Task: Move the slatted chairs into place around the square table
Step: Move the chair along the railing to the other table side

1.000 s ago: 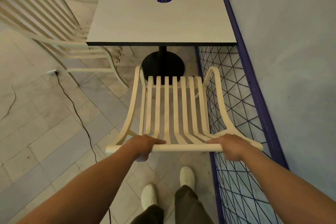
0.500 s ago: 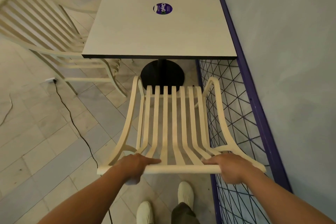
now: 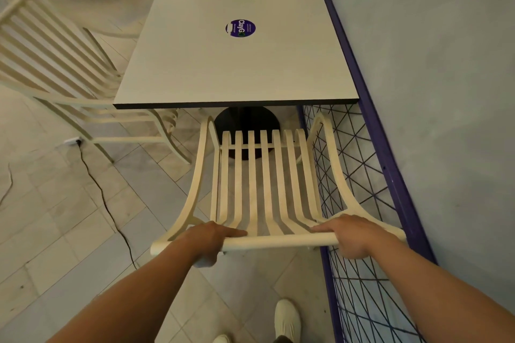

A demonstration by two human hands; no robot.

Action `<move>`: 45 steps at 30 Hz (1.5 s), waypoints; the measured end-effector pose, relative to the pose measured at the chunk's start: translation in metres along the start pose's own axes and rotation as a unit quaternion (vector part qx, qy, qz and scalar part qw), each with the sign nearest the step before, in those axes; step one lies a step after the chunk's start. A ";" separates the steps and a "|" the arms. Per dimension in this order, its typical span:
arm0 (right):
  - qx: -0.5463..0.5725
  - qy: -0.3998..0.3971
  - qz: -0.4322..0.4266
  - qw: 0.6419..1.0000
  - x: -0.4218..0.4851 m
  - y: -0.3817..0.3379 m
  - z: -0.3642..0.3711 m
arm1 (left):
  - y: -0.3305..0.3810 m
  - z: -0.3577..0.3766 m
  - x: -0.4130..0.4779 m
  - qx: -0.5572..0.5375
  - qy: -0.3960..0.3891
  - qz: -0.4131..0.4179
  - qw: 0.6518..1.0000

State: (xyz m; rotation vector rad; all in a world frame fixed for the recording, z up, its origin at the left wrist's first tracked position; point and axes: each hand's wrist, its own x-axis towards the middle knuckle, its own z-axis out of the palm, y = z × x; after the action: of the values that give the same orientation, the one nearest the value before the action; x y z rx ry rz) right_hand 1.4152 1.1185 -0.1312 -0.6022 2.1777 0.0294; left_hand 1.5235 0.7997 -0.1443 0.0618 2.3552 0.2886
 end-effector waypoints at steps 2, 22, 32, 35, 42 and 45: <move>-0.004 -0.003 0.003 1.000 0.008 0.003 -0.007 | -0.003 -0.005 0.009 0.000 0.004 -0.003 1.000; -0.016 0.024 -0.003 1.000 0.037 0.020 -0.038 | -0.011 -0.029 0.044 -0.014 0.023 -0.004 1.000; -0.011 0.018 -0.007 1.000 0.028 0.026 -0.040 | -0.007 -0.037 0.039 -0.029 -0.011 0.013 0.999; -0.030 0.035 -0.002 0.999 0.031 0.024 -0.034 | -0.006 -0.032 0.044 -0.014 0.006 -0.008 1.000; -0.030 0.041 0.012 0.999 0.034 0.023 -0.032 | -0.006 -0.029 0.043 -0.005 0.018 -0.006 1.000; -0.027 0.035 0.013 0.999 0.033 0.022 -0.032 | -0.008 -0.029 0.041 -0.003 0.021 -0.003 1.000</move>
State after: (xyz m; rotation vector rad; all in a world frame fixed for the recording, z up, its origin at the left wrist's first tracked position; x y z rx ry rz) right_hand 1.3653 1.1172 -0.1394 -0.6132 2.2587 0.0822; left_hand 1.4742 0.7919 -0.1542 0.0460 2.3961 0.2975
